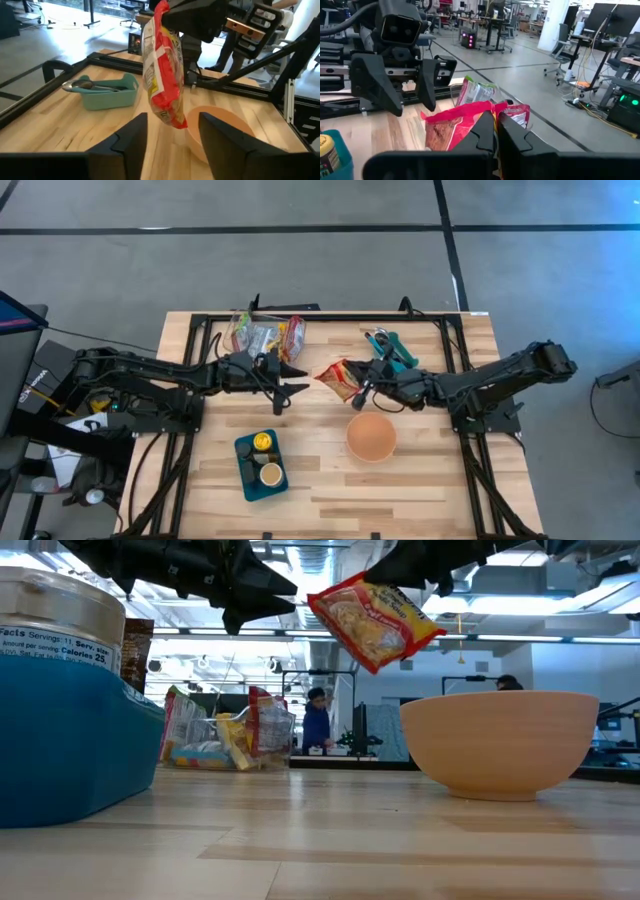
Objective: Pick & Place Food Item
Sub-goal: Put the red noodle pack into the transparent bin
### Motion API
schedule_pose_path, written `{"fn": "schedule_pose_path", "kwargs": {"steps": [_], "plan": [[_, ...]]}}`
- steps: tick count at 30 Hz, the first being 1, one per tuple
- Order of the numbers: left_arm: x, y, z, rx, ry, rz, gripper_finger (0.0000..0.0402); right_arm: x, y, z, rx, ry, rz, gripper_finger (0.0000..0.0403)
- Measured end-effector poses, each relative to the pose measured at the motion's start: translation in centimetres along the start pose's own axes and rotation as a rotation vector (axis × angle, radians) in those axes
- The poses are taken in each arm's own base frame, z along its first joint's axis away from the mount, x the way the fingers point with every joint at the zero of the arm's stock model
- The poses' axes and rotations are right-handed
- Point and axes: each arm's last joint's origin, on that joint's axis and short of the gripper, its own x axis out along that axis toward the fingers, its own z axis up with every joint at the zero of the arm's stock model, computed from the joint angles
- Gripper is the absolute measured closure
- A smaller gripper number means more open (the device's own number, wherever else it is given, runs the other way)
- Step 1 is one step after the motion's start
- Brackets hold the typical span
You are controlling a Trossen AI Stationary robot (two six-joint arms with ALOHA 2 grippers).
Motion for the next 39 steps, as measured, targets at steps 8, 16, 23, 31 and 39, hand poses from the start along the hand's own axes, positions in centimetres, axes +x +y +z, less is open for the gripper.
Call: {"fn": "schedule_pose_path", "kwargs": {"steps": [8, 16, 23, 31, 39], "plan": [[0.5, 0.0, -0.3, -0.007, -0.011, 0.002, 0.018, 0.0, 0.0, 0.2, 0.018, -0.021, 0.01, 0.0403], [2.4, 0.0, -1.4, -0.006, -0.042, -0.02, 0.0163, -0.2, 0.3, 0.3, 0.019, -0.024, 0.026, 0.0403], [3.0, 0.5, -1.6, -0.008, -0.069, -0.009, 0.0153, -0.2, 0.3, 0.3, 0.017, -0.023, 0.03, 0.0403], [3.0, 0.5, -1.1, -0.01, -0.114, -0.031, 0.0151, -0.2, 0.4, 0.3, 0.025, -0.023, 0.047, 0.0403], [3.0, 0.5, -1.1, -0.01, -0.119, -0.032, 0.0157, -0.2, 0.4, 0.3, 0.028, -0.023, 0.048, 0.0403]]}}
